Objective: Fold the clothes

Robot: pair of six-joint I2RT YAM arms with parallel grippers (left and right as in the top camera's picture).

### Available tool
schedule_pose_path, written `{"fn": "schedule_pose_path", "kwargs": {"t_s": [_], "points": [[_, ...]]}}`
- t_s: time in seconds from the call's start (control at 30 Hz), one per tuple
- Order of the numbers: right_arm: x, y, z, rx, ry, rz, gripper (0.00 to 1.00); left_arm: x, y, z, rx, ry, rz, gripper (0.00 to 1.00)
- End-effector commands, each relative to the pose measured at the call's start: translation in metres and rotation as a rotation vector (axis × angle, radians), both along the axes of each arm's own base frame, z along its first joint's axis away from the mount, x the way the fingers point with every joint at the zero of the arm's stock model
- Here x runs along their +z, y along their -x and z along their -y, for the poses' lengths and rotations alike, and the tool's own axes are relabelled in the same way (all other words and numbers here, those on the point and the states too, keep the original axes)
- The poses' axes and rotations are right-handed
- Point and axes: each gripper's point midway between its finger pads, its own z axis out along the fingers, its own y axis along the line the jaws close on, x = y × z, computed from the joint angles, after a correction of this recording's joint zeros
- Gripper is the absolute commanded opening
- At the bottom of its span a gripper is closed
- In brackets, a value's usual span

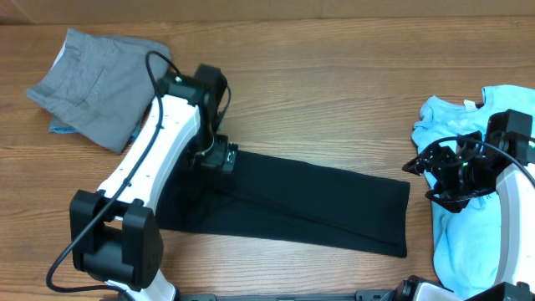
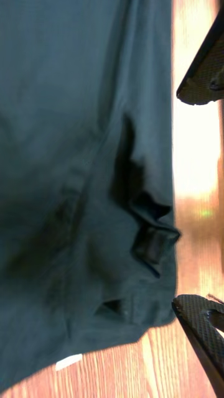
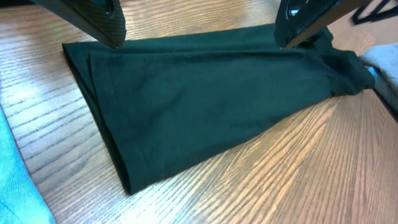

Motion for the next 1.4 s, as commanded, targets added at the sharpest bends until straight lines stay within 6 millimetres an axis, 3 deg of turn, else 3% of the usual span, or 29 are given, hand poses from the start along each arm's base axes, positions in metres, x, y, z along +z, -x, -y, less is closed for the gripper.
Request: {"fn": "schedule_pose_path", "kwargs": {"t_s": [0.0,0.1,0.2,0.33,0.43,0.63,0.83,0.9,1.03,1.23,1.3,1.37], "points": [[0.007,-0.002,0.001,0.002,0.000,0.021,0.80,-0.024,0.011,-0.018,0.036,-0.067,-0.035,1.00],[0.007,-0.002,0.001,0.002,-0.001,0.020,0.80,-0.042,0.012,-0.012,-0.013,0.021,-0.044,1.00],[0.007,-0.002,0.000,0.002,-0.002,0.018,0.80,-0.058,0.020,0.009,-0.111,0.177,-0.065,1.00],[0.007,-0.002,0.000,0.002,-0.001,0.019,0.79,-0.065,0.029,0.019,-0.170,0.253,-0.089,0.99],[0.007,-0.002,0.000,0.002,-0.001,0.019,0.78,-0.062,0.033,0.030,-0.198,0.326,-0.102,0.89],[0.007,-0.002,0.001,0.002,0.000,0.021,0.77,-0.059,0.040,0.032,-0.191,0.346,-0.131,0.44],[0.007,-0.004,0.001,0.002,0.003,0.028,0.76,-0.056,0.048,0.035,-0.197,0.372,-0.166,0.21],[0.007,-0.004,0.002,0.002,0.004,0.030,0.76,-0.055,0.051,0.039,-0.194,0.392,-0.174,0.04],[0.007,-0.006,0.002,0.002,0.006,0.036,0.76,-0.047,0.060,0.061,-0.196,0.490,-0.205,0.04],[0.007,-0.008,0.003,0.002,0.011,0.048,0.76,-0.046,0.077,0.079,-0.277,0.475,-0.246,0.04],[0.007,-0.008,0.003,0.003,0.010,0.048,0.76,-0.050,0.081,0.072,-0.284,0.386,-0.255,0.04],[0.007,-0.008,0.003,0.003,0.010,0.047,0.76,-0.057,0.075,0.050,-0.229,0.215,-0.233,0.17]]}}
